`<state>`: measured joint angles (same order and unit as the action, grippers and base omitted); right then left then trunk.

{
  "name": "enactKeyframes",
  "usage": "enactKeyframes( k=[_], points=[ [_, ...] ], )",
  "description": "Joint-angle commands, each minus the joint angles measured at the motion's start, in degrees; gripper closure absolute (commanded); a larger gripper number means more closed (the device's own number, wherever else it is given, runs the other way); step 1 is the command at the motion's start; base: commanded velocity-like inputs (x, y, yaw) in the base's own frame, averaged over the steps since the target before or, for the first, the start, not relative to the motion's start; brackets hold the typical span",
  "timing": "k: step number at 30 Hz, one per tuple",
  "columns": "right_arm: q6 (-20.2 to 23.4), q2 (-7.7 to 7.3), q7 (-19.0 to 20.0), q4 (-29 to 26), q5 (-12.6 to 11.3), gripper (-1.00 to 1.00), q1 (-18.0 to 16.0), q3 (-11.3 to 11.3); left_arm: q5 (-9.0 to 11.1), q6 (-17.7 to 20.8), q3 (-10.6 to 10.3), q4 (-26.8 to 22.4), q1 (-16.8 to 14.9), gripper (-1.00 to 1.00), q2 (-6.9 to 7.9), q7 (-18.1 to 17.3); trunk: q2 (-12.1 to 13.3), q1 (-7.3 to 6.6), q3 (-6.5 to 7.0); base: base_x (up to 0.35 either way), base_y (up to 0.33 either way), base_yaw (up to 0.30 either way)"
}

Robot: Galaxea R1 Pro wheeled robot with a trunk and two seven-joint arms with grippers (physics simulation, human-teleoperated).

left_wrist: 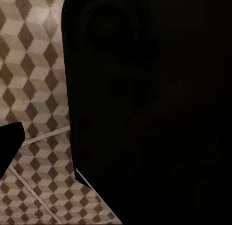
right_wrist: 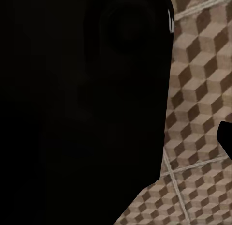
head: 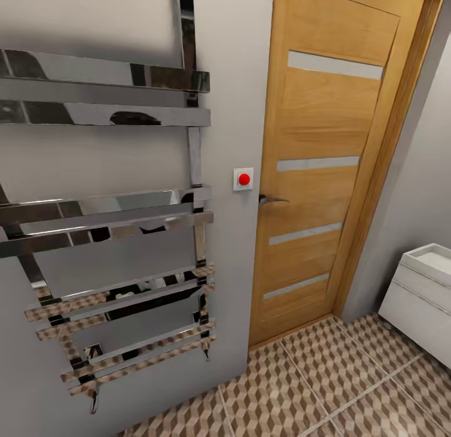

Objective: Take the four mousetraps from the cabinet in the bathroom and place them on the bathroom floor. Make sure all four end up on the same floor surface, and ensure that at least two of them are either under or directly next to the same bathroom sink.

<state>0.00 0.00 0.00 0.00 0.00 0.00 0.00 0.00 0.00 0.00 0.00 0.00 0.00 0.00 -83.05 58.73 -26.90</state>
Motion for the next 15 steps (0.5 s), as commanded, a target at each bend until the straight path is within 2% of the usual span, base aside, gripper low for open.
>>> enactKeyframes(
  k=[1, 4, 7, 12, 15],
  points=[
    [-0.2, -0.15, -0.3, 0.1, -0.1, -1.00, -0.1, -0.3, 0.3, -0.3, 0.3, -0.3, 0.1, -1.00, -0.26, -0.1, 0.0, 0.00, -0.03, 0.000, 0.000, 0.000],
    [-0.2, -0.13, -0.4, 0.1, 0.2, -1.00, -0.1, -0.1, 1.3, -1.3, 1.2, -1.3, 0.0, -1.00, -0.30, -0.1, 0.0, 0.00, -0.03, 0.000, 0.000, 0.000],
    [-0.2, -0.12, -0.2, 0.0, 0.3, -1.00, -0.1, 0.0, 2.2, -2.3, 1.1, -2.3, 0.0, -1.00, -0.31, -0.1, 0.0, 0.00, -0.03, 0.000, 0.000, 0.000],
    [-0.2, -0.05, 0.2, 0.0, 0.5, -1.00, -0.1, 0.3, 0.6, -1.8, 0.9, -2.2, -0.1, -1.00, -0.46, -0.1, 0.0, 0.00, -0.03, 0.000, 0.000, 0.000],
    [-0.2, -0.03, 0.3, 0.0, 0.6, -1.00, -0.1, 0.4, 0.3, -2.1, 0.8, -2.3, -0.1, -1.00, -0.54, -0.1, 0.0, 0.00, -0.03, 0.000, 0.000, 0.000]
  ],
)
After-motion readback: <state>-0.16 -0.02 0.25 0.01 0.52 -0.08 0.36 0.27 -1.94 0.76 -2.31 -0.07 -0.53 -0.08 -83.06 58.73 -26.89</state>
